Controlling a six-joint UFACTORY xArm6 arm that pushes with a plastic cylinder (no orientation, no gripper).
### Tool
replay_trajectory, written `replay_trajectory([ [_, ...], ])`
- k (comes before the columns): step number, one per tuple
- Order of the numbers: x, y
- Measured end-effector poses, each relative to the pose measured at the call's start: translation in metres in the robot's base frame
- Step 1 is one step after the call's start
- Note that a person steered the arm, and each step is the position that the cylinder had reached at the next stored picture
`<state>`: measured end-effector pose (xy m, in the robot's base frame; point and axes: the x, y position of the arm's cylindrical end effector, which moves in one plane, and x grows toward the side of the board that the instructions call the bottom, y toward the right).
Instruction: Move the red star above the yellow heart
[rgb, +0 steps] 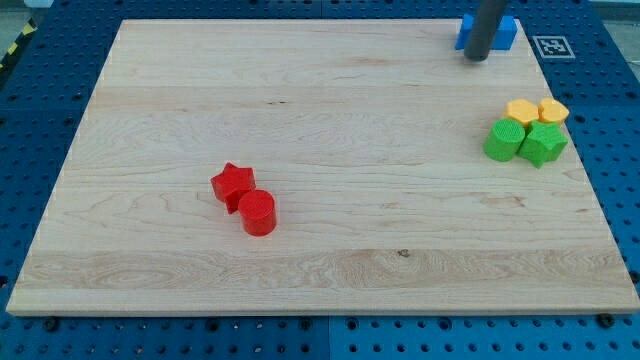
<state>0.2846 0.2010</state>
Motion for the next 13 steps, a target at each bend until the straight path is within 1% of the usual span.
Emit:
replay_trajectory([
  [1, 0.016, -0.062],
  [2, 0.019, -0.151],
  [3, 0.032, -0.267],
  [4, 0.073, -0.367],
  [5, 0.137, -0.445],
  [6, 0.210, -0.470],
  [7, 0.258, -0.411],
  [8, 0.245, -0.323],
  [9, 0.201, -0.254],
  [10, 0.183, -0.223],
  [11, 0.188, -0.252],
  [12, 0.188, -0.314],
  [13, 0.171, -0.319],
])
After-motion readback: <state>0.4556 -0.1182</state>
